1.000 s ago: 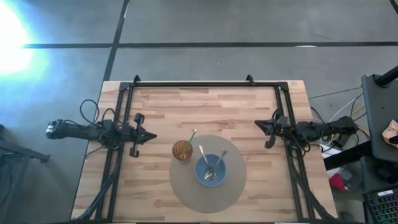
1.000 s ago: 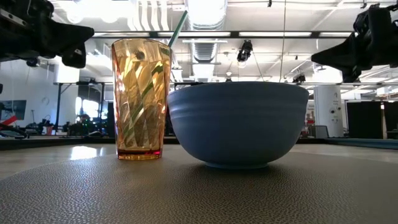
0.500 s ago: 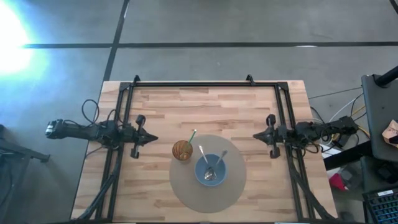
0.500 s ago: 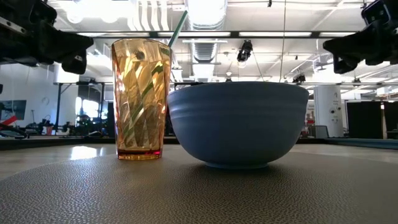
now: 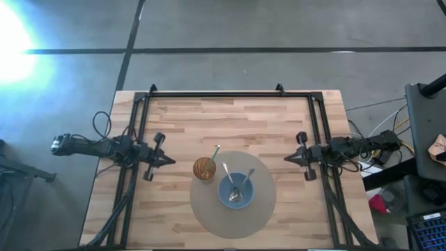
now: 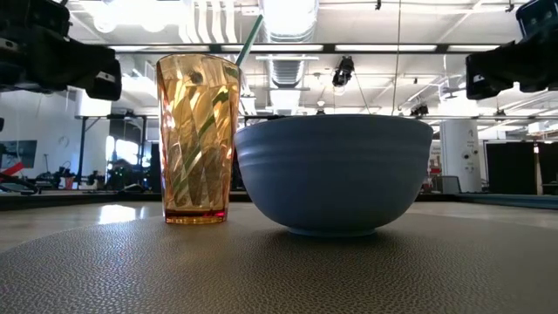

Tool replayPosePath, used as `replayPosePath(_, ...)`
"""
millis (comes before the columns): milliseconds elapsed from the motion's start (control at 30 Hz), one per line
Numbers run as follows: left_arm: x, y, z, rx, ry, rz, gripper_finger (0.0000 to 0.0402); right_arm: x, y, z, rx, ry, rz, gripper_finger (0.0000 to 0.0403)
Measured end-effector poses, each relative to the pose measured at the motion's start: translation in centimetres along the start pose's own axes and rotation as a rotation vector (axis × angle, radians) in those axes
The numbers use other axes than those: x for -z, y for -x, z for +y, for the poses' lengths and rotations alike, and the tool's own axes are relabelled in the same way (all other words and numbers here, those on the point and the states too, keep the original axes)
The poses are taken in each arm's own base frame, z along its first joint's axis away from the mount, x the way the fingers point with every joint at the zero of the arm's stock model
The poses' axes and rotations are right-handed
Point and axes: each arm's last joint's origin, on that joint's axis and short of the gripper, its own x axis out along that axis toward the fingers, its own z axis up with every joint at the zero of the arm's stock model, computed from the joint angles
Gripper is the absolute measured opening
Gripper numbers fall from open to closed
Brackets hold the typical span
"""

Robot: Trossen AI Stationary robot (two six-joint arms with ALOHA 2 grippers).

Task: Pick & Place Utensil
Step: Return to Home Position

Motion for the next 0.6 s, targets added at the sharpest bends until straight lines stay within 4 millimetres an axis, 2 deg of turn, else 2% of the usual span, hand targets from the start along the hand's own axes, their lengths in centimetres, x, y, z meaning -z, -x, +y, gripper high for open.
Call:
replayPosePath(200, 0.0, 0.1, 0.7, -0.201, -0.002, 0.016, 0.0003, -0.1, 0.0, -0.8, 0.136, 0.02, -0.002, 0.0008)
replayPosePath(400, 0.1, 0.1, 0.9, -0.235, 0.002, 0.019, 0.0003, 0.0, 0.1, -1.9, 0.242, 0.014, 0.006, 0.0008)
replayPosePath(600, 0.1, 0.2, 1.0, -0.245, 0.007, 0.022, 0.0003, 0.2, 0.1, -2.5, 0.27, -0.057, 0.004, 0.0008)
